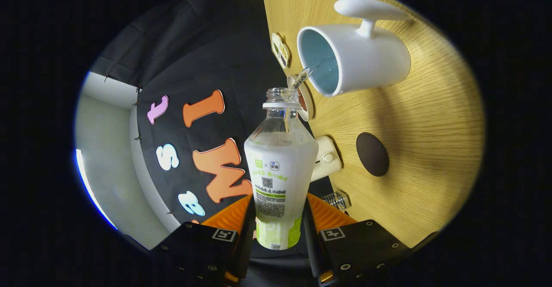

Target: Take the bottle from table, then pour the juice into the cup, finally place the bottle on the coaster

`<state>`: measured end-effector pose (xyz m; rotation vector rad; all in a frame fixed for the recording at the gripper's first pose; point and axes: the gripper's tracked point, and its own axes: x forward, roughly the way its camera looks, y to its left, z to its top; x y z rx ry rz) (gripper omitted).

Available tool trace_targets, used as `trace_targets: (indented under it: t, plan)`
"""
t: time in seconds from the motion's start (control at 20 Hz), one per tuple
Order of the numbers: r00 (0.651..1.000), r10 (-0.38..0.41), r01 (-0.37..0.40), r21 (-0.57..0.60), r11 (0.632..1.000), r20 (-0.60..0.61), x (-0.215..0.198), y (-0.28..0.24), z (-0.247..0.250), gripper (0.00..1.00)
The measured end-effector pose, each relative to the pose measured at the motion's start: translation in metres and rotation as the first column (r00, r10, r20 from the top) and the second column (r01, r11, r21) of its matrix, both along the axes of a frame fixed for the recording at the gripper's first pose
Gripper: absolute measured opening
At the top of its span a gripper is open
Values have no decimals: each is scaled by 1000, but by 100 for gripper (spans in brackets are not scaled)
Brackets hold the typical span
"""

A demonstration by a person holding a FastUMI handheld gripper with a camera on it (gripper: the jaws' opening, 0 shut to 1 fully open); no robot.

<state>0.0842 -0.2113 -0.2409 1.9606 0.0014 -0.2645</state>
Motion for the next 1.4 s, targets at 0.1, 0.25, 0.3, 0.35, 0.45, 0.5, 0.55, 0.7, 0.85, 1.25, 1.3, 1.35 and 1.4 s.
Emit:
trace_targets:
  t: [0.1, 0.25, 0.3, 0.35, 0.45, 0.5, 0.55, 0.7, 0.85, 1.25, 1.3, 1.35, 1.4]
  plan:
    - [1000, -2, 2, 6, 1000, 2, 0, 0, 0, 56]
    - [1000, -16, 16, 32, 999, 19, 1, -2, 5, 56]
    - [999, -23, 22, 42, 999, 23, 1, -3, 7, 56]
    - [999, -27, 26, 50, 998, 28, 1, -4, 9, 56]
    - [999, -37, 34, 68, 997, 37, 2, -3, 13, 56]
    - [998, -42, 39, 76, 996, 45, 3, -4, 14, 56]
    - [998, -44, 40, 81, 996, 51, 4, -4, 15, 56]
    - [998, -50, 45, 91, 995, 50, 7, -4, 13, 56]
    - [996, -65, 56, 120, 991, 69, 6, -7, 19, 56]
    - [989, -104, 85, 174, 981, 101, 8, -9, 30, 56]
    - [988, -109, 88, 184, 979, 109, 8, -10, 31, 56]
    - [987, -113, 89, 191, 977, 116, 9, -9, 32, 56]
    - [986, -114, 89, 199, 976, 118, 10, -7, 32, 56]
